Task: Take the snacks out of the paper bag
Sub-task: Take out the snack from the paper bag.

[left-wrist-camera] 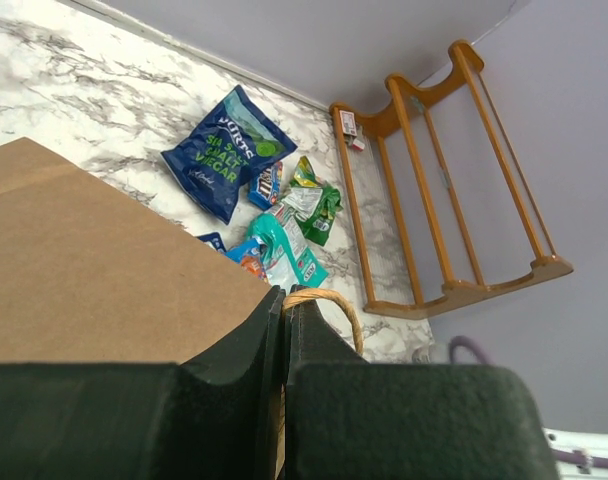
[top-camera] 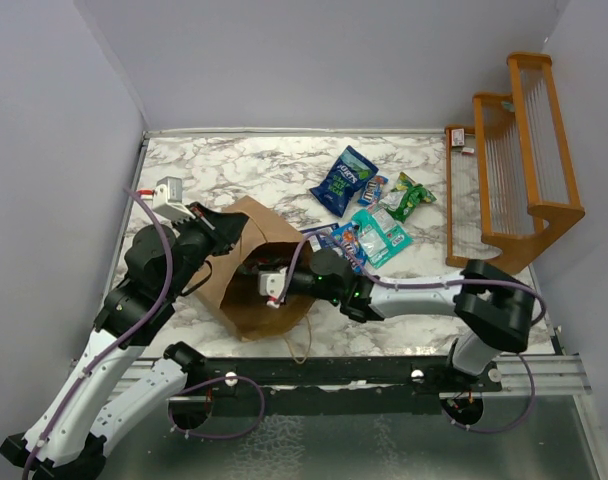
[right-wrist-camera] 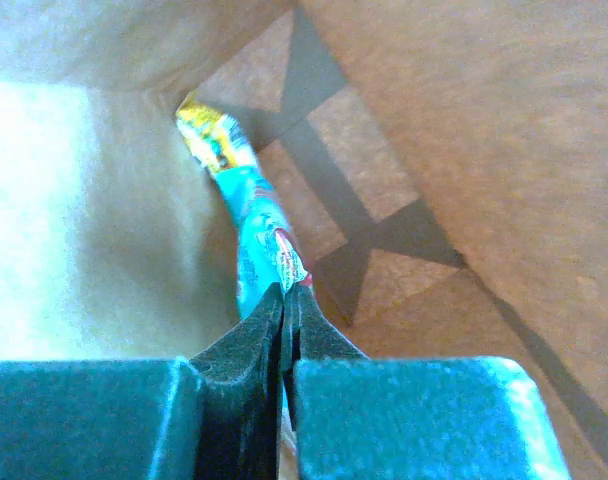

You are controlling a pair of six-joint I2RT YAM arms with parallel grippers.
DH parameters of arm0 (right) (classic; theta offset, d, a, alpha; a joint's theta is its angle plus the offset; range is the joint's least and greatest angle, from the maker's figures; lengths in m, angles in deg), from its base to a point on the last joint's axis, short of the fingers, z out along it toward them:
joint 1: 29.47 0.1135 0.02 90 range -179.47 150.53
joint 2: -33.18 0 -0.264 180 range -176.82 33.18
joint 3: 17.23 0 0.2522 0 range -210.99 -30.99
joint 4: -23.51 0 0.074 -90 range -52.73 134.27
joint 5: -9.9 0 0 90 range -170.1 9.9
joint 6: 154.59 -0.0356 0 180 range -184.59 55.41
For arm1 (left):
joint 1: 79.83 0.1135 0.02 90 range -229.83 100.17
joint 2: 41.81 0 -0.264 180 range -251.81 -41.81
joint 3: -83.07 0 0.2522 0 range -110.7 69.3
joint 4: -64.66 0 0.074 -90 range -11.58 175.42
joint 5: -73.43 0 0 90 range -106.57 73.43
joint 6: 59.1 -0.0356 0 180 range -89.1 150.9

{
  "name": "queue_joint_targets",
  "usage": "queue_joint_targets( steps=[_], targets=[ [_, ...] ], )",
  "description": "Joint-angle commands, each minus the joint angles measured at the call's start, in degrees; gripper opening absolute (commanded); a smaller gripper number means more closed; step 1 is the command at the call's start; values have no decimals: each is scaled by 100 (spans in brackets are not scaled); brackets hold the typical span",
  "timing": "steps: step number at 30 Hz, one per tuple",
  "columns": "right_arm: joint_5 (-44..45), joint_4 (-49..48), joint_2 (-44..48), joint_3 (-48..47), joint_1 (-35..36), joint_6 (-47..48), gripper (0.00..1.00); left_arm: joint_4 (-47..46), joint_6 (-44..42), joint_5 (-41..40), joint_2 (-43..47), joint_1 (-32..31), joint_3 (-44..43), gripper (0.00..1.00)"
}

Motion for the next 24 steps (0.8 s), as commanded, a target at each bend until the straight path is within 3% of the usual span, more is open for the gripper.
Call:
queue_joint_targets(
  steps=[1,13,24],
  targets=[
    [-289,-157,880,188,24,-400,1,-198,24,-289,44,11,84,0],
    [105,456,2717,416,27,-1196,1,-132,-121,-361,-38,11,118,0],
    [228,422,4907,525,26,-1282,1,174,-392,-765,65,11,-157,0]
  ],
)
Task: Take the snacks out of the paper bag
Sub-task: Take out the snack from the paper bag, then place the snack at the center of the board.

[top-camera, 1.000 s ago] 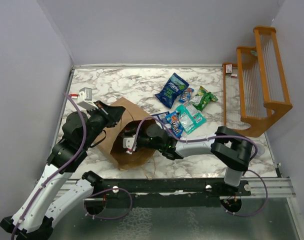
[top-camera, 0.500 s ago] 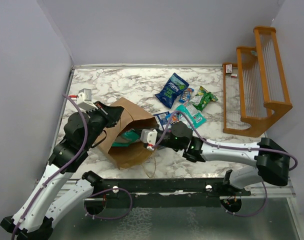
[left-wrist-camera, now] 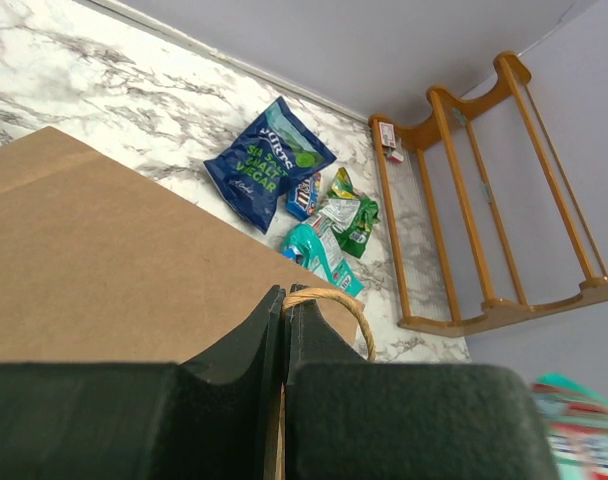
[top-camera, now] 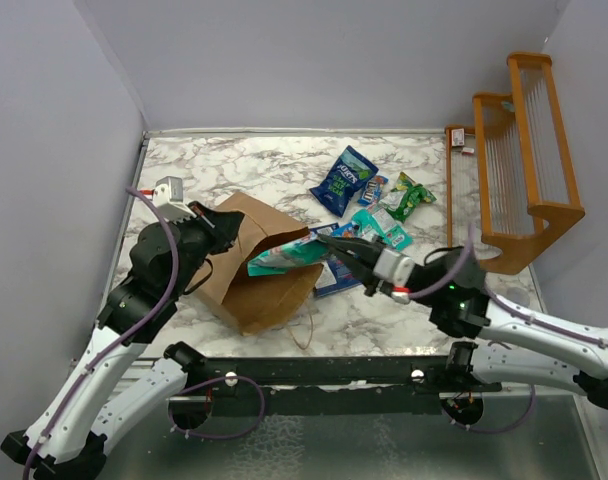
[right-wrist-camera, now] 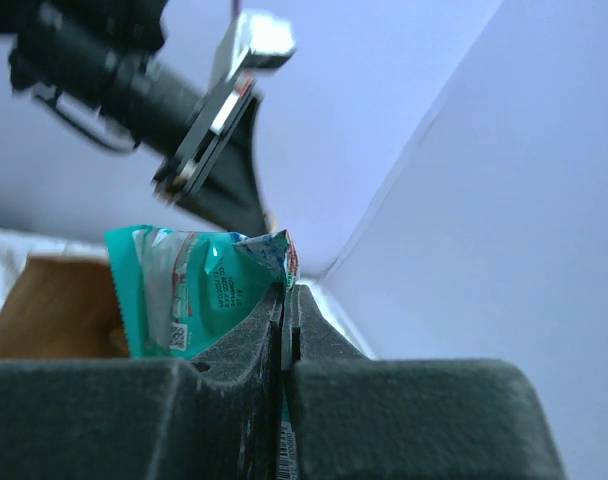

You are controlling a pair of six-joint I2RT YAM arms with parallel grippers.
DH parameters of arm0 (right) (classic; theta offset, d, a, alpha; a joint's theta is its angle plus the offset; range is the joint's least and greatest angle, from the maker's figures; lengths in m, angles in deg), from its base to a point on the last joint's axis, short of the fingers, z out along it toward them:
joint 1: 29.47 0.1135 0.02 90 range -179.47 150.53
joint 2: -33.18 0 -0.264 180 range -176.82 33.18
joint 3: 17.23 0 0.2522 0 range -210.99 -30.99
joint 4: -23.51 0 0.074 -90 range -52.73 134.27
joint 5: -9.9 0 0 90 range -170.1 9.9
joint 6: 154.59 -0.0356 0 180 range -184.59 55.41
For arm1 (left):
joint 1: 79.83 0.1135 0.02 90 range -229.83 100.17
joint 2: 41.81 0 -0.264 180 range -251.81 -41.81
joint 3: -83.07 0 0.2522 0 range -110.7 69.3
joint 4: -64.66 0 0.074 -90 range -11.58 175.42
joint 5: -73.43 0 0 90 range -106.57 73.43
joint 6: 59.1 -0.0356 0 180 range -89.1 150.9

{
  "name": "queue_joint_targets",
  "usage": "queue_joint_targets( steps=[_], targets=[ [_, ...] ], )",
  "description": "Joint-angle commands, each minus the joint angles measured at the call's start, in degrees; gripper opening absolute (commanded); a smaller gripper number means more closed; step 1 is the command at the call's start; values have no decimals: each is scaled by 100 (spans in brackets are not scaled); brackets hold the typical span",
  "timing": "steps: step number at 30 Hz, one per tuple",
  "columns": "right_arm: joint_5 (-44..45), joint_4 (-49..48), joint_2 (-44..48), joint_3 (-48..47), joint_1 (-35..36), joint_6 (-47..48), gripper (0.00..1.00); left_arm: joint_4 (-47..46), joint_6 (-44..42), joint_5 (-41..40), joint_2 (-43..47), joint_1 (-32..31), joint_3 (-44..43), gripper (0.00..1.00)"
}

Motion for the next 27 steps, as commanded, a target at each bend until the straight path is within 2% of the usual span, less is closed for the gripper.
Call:
queue_joint_targets(
  steps=[1,4,8,12,16,17,19,23,25,27],
  targets=[
    [311,-481,859,94,30,-100,1,131,-182,-391,152,9,-205,0],
    [982,-871,1125,163,29,-235,1,204,-200,-550,222,11,-164,0],
    [2400,-1423,1093,103,30,-470,1,299,-243,-655,256,11,-184,0],
    [4403,-1702,346,-350,27,-99,1,323,-341,-670,271,11,-227,0],
    [5907,-2961,-876,-627,-145,1058,1,328,-464,-701,299,6,-230,0],
    [6037,-3023,-1139,-685,-273,1048,1,305,-519,-694,299,8,-213,0],
    [5973,-2353,-1464,-816,-620,465,1,210,-688,-663,291,11,-158,0],
    [5006,-253,-1713,-1055,-1390,-2103,1,50,-1380,-552,276,11,94,0],
    [4318,143,-1817,-1024,-1681,-3097,1,196,-1446,-803,341,11,225,0],
    [3951,144,-1991,-921,-1770,-3575,1,449,-1408,-963,544,4,365,0]
  ],
)
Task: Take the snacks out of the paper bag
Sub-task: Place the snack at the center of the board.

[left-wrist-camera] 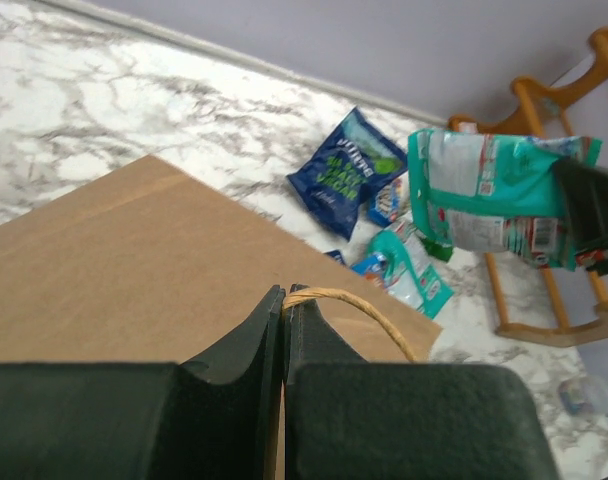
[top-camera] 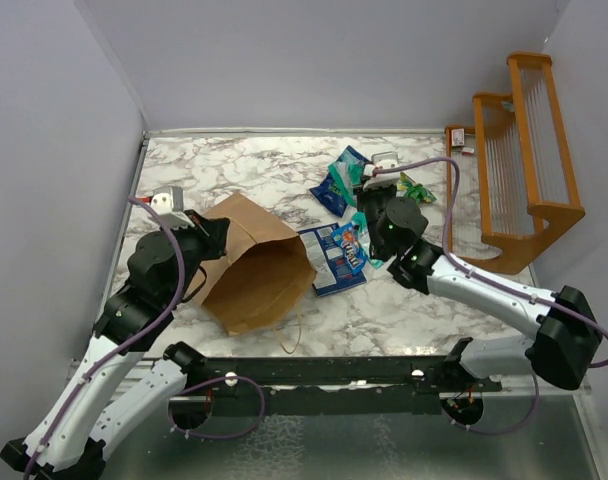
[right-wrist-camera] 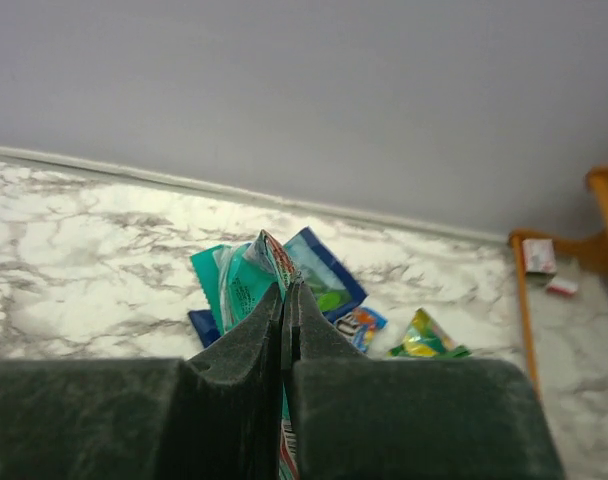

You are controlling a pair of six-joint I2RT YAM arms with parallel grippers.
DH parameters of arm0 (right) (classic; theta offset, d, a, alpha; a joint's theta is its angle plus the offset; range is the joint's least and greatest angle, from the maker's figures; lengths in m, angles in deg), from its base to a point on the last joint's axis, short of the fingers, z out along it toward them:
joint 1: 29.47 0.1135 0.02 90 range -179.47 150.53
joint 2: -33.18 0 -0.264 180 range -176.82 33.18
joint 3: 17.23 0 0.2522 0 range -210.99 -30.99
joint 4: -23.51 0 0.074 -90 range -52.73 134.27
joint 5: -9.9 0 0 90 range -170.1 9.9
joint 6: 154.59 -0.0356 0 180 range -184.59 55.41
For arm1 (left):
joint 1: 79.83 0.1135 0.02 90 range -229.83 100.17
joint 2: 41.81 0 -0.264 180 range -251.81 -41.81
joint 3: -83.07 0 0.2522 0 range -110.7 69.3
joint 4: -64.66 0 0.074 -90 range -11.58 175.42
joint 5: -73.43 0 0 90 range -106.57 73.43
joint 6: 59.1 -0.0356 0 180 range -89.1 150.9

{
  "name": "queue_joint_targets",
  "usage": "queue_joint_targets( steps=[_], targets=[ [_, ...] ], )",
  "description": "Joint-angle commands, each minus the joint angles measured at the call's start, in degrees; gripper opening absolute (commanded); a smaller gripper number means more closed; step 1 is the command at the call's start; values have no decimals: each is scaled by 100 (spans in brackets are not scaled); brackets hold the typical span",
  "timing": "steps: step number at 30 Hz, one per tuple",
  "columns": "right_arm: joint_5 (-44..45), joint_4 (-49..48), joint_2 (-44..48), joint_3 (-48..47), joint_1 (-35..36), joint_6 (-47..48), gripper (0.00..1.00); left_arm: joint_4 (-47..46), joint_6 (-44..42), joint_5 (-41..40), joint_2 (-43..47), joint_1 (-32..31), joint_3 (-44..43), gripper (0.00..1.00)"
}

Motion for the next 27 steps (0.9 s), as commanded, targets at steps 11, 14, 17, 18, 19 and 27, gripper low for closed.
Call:
queue_joint_targets(
  steps=[11,14,17,18,19,27],
  targets=[
    [-2455,363,-909,-37,-616,-3376,1,1510,495,-23,2034,6,388,0],
    [-2981,324,-1023,-5,-799,-3755,1,1249,591,-19,2054,10,471,0],
    [-3332,274,-1071,143,-986,-4082,1,806,561,128,1839,5,547,0],
    [-3449,259,-1073,201,-1077,-4208,1,664,529,168,1748,10,551,0],
    [-3550,234,-1085,285,-1186,-4350,1,522,502,180,1638,10,559,0],
    [-3737,-259,-1636,775,-1873,-4524,1,-1256,110,1316,228,8,642,0]
  ],
)
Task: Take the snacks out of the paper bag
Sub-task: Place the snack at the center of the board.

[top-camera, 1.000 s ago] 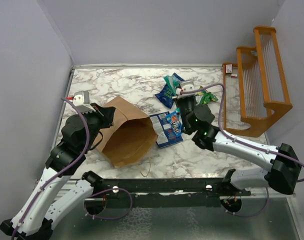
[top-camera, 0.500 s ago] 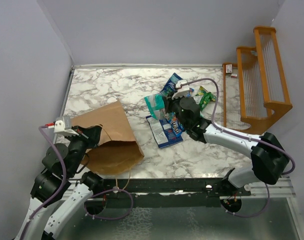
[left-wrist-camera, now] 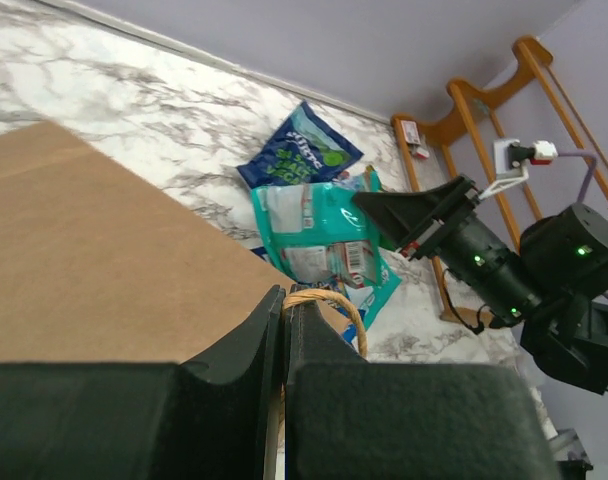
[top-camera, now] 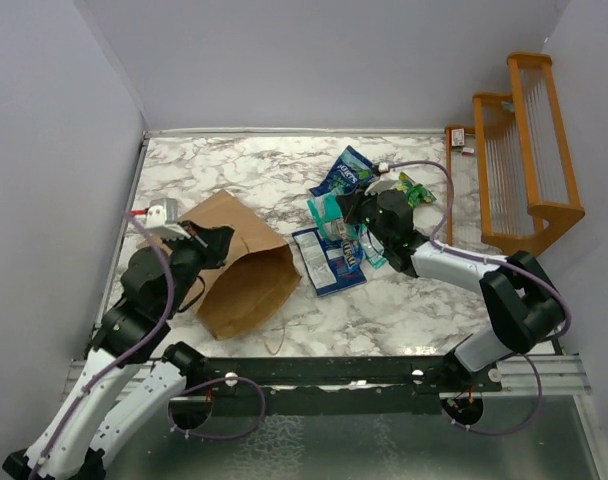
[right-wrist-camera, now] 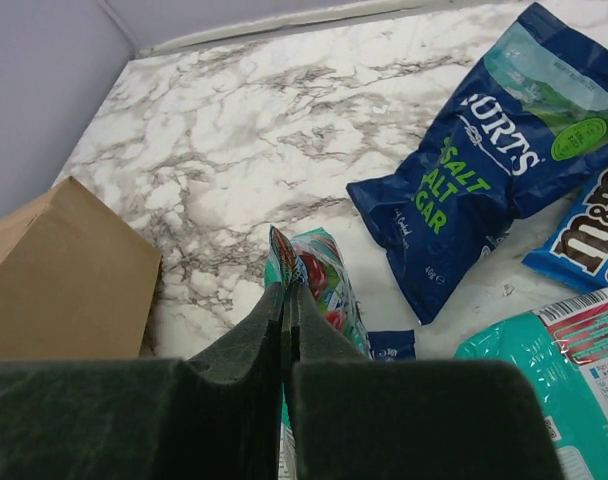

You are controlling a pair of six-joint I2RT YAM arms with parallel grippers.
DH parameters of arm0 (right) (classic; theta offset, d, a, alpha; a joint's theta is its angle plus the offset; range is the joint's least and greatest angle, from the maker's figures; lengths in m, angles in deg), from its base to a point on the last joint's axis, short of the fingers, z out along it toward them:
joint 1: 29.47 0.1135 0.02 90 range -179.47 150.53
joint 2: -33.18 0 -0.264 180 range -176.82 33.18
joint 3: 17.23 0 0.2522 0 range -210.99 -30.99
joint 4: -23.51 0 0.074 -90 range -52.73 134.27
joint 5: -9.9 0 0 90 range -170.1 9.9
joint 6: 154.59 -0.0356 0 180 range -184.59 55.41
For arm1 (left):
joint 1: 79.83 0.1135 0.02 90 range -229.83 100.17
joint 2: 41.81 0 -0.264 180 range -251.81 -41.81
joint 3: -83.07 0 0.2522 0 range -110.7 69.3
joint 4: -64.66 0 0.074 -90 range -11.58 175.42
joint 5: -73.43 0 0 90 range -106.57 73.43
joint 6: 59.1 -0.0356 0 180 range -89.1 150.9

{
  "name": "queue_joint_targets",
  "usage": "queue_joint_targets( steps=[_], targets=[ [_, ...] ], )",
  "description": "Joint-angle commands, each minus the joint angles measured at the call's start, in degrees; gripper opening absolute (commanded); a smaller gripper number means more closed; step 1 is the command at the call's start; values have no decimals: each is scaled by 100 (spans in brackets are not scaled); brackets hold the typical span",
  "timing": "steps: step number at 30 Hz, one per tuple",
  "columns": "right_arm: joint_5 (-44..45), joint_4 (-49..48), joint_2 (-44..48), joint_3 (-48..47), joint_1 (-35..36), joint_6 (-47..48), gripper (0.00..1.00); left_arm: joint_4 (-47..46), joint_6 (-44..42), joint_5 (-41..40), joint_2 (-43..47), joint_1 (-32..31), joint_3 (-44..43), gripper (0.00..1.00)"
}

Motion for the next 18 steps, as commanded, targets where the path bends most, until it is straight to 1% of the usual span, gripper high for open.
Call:
queue_joint_targets(
  steps=[1,3,5,8,10,11,12,14,15,16,18],
  targets=[
    [-349,-179,-284,175,-553,-473,1,-1354,-347,1138,-935,9,-47,0],
    [-361,9,-293,230,-870,-654,1,-1405,-439,1275,-1099,11,-154,0],
    [-165,146,-226,367,-1056,-643,1,-1427,-478,1292,-1023,9,-130,0],
    [18,252,-127,496,-1182,-389,1,-1260,-536,1326,-788,11,7,0],
    [75,301,-74,515,-1196,-163,6,-1074,-535,1360,-628,10,130,0],
    [109,347,-33,508,-1194,-93,11,-956,-523,1403,-569,11,178,0],
    [137,392,11,513,-1194,-20,19,-857,-506,1460,-499,5,217,0],
    [190,522,152,479,-1196,135,44,-650,-479,1578,-368,10,303,0],
    [199,582,237,461,-1195,207,54,-547,-476,1611,-302,11,336,0],
    [140,605,336,443,-1195,294,58,-443,-476,1620,-244,11,340,0],
    [-186,656,520,373,-1196,569,61,-255,-465,1583,-144,10,303,0]
  ],
)
